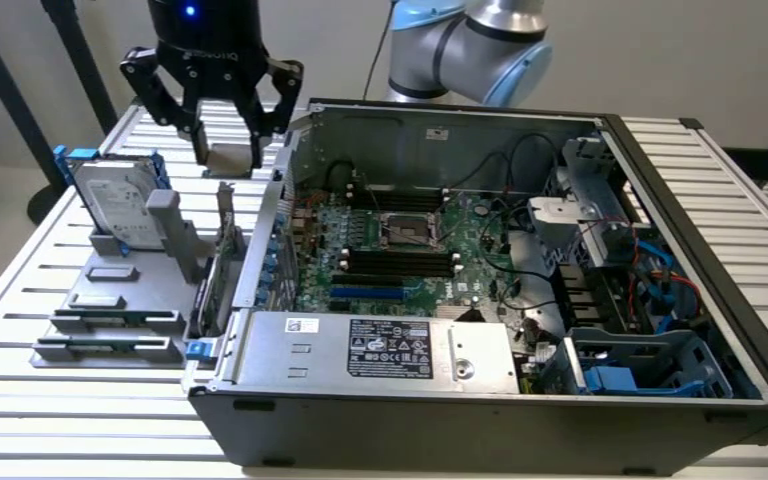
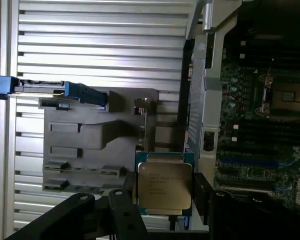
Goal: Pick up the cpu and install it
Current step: 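Pick up the cpu and move it towards the insertion slot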
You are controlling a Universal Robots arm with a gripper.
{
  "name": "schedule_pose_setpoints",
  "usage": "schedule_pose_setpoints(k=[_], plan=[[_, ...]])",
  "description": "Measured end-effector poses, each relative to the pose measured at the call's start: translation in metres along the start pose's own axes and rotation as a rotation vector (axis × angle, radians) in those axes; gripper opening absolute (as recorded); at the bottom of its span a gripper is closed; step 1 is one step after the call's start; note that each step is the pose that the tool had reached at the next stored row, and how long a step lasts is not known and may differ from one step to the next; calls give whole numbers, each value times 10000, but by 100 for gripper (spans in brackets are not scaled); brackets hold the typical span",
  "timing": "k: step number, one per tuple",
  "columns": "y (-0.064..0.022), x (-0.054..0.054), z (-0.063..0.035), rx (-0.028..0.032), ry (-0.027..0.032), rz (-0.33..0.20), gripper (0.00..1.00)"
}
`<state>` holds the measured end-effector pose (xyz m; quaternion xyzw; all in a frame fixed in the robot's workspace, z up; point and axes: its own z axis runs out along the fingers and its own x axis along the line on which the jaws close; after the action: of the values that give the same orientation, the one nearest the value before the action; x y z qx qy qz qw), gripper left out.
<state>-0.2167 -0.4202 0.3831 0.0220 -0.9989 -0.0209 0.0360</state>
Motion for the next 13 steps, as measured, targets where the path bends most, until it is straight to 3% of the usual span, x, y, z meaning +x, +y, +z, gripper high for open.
schedule_pose_setpoints(k=[6,13], plan=[[-11,-273,-19,-86,-4,-5,55],[2,-594,-16,-99,-5,-8,55]])
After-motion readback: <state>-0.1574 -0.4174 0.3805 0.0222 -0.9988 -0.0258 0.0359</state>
